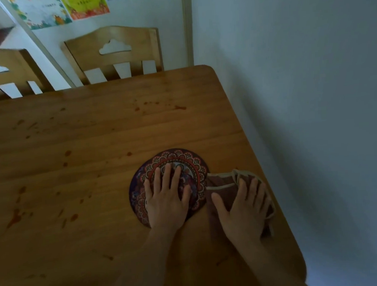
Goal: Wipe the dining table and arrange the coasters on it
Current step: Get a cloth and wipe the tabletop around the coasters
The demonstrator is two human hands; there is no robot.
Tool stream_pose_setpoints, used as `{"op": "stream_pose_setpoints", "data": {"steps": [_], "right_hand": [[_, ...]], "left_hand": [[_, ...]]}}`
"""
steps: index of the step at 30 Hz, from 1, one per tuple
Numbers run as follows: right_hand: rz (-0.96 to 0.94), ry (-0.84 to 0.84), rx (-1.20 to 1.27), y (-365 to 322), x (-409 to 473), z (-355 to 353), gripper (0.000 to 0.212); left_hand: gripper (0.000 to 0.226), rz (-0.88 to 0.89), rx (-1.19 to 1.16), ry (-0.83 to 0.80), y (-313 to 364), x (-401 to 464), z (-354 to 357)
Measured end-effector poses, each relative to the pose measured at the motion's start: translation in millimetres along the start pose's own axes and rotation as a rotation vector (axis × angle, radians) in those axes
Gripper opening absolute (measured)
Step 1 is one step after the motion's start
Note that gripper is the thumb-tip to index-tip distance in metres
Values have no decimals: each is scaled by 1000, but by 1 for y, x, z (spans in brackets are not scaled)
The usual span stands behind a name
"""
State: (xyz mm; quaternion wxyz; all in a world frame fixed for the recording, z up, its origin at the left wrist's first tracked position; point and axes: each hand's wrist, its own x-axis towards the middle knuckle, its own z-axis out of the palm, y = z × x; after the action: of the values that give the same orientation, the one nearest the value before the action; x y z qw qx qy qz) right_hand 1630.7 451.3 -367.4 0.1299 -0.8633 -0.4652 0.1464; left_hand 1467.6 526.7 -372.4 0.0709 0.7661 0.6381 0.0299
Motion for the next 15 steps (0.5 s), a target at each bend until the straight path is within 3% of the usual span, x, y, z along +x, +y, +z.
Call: {"op": "stream_pose_setpoints", "data": {"steps": [3, 8, 15], "right_hand": [[-18, 97, -28, -6, 25, 2, 87], [-153, 98, -20, -16, 95, 0, 64], [-399, -34, 64, -26, 141, -8, 50]], "left_hand": [[64, 1, 6, 31, 0, 2, 2], [63, 0, 9, 39, -2, 4, 5], [64, 1, 13, 42, -4, 5, 5]]}}
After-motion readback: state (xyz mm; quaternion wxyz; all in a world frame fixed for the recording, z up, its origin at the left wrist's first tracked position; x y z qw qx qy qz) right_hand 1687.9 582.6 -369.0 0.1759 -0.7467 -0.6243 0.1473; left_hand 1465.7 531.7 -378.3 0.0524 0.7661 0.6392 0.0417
